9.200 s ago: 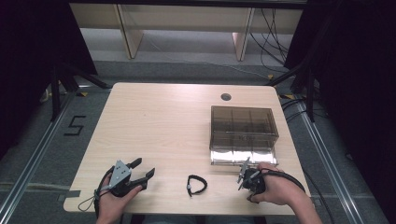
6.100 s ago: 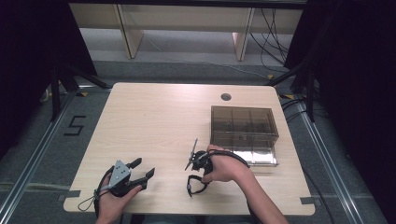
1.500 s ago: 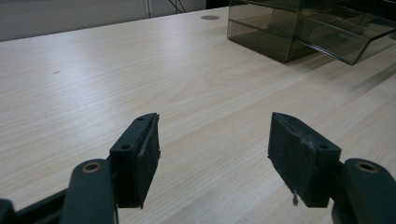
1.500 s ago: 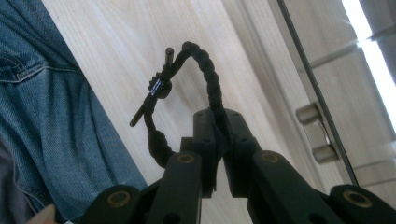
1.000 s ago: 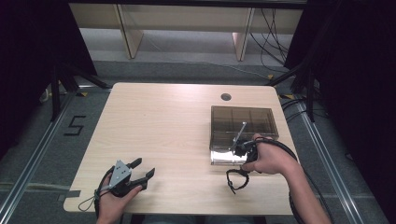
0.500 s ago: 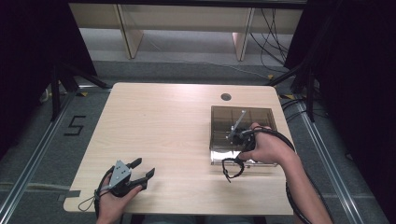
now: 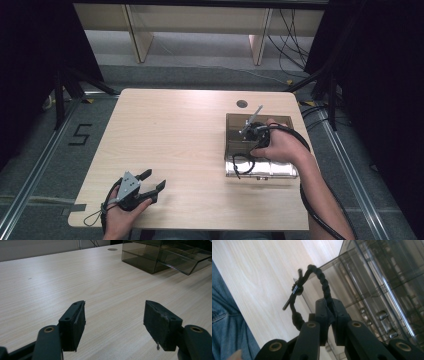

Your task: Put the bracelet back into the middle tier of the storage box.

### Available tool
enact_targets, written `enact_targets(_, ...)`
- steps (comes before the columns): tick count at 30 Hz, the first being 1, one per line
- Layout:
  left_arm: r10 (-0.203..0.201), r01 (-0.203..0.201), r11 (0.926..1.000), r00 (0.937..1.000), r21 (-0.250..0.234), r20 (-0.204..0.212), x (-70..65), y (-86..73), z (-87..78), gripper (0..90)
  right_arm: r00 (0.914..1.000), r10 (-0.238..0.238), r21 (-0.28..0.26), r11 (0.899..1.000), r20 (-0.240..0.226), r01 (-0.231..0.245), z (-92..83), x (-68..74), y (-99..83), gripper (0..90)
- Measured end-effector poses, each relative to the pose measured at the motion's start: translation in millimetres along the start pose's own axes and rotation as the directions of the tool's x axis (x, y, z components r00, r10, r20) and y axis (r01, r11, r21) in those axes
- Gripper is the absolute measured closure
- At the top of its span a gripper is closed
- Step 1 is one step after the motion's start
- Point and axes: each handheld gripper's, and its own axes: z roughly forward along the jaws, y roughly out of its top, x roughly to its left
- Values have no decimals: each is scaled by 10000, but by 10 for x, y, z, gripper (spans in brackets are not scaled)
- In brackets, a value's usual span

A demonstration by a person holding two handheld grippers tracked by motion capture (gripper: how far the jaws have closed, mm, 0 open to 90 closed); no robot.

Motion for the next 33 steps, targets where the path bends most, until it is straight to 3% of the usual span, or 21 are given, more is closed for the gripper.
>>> enact_targets(12,11,-11,10000,10000,-4,11,0,0,-1,336,9999,116,-81,9999,71,-115,117,-111,60,853)
enact_targets(17,-46,46,10000,10000,52,-33,-5,0,-3,335,9991,399,-51,9992,156,-398,187,-148,47,853)
enact_targets(19,-2,2,10000,10000,-5,8,0,0,-1,335,9997,207,-75,9998,99,-206,218,-163,45,854)
enact_targets(24,-29,29,10000,10000,38,-20,-4,0,-3,335,9994,323,87,9994,83,-323,267,-135,55,853)
enact_targets(27,15,-15,10000,10000,-23,31,0,0,-1,335,9999,-22,62,10000,131,21,290,-151,65,853)
enact_targets(28,6,-6,10000,10000,-13,17,0,0,-2,335,9997,154,92,9998,203,-156,295,-144,64,853)
enact_targets(30,-5,5,10000,10000,-13,21,0,0,-1,335,9998,-21,140,9999,213,18,315,-160,61,853)
enact_targets(33,7,-7,10000,10000,-8,23,1,0,-1,335,9997,104,90,9999,240,-106,313,-178,57,853)
